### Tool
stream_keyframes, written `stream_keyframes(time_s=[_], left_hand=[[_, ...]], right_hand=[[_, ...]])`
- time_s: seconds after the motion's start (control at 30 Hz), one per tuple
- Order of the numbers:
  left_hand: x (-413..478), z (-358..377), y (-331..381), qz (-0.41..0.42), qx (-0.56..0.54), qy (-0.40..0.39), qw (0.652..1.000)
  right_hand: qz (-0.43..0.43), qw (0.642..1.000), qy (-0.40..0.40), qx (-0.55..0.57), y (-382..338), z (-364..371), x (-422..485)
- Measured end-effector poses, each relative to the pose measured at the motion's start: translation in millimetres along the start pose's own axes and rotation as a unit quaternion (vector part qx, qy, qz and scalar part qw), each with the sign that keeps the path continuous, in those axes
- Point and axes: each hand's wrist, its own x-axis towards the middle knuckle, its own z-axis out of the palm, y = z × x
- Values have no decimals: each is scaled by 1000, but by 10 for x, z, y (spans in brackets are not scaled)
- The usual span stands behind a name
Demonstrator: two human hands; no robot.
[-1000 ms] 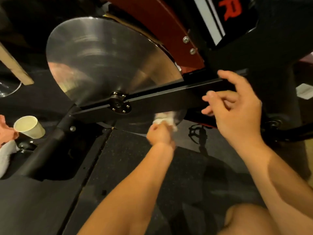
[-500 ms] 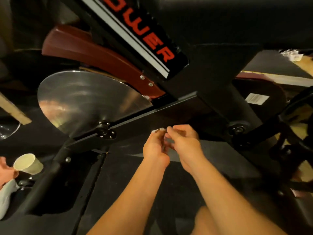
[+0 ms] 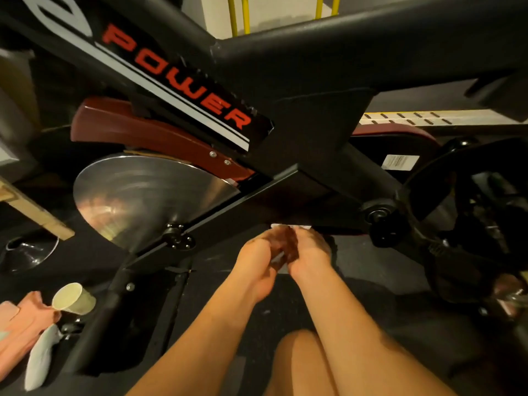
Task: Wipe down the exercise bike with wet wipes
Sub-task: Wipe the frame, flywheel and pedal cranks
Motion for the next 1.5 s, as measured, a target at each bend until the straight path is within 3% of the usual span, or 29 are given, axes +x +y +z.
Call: stream_keyframes(time_s=[0.07,0.13,0.23,0.3,0.4,0.5,0.6,0.67,0.77,0.9,0.97,1.1,1.2,1.27,1.33,1.4,1.5], left_hand=[[-57,-50,-33,73,122,-8,990],[-101,-122,7,186,256,37,948],[-169,-191,193,402,398,115,816],[-196,-132,420,442,441,119,772],[-213,-58,706,412,513,124,742],[-194,18,795,374,531,98,754],[-139,115,786,386,555,100,730],[-88,131,772,422,551,116,711],[-106,109,761,429,545,110,712],[-99,103,782,435,535,93,718],[-80,89,793,426,532,96,725],[-66,75,810,432,526,85,728],[-79,81,810,420,537,83,727],[-89,96,823,410,545,95,725],[-109,118,831,404,559,99,717],[-175,201,805,386,597,86,697],[-392,475,717,407,633,30,658]], right_hand=[[-25,999,3,32,-51,-122,58],[-46,995,10,83,-99,-243,133],[-73,990,56,103,-92,-355,99],[-141,987,37,69,-87,-225,-7],[-212,976,-23,54,-136,-4,-288],[-336,942,25,-11,-297,-103,-363],[-441,893,83,-30,-527,-163,-288],[-435,892,91,-81,-424,-165,-217],[-354,922,8,-155,-2,-132,-184],[-413,900,41,-132,-257,-155,-278],[-434,895,20,-99,-379,-211,-246],[-398,870,4,-292,10,-106,-81],[-403,893,53,-192,-121,-105,-126],[-454,877,125,-98,-349,-127,-131],[-465,868,156,-78,-450,-101,-153],[-431,892,128,-54,-378,-66,-193],[-301,952,48,-11,-198,-124,-182]])
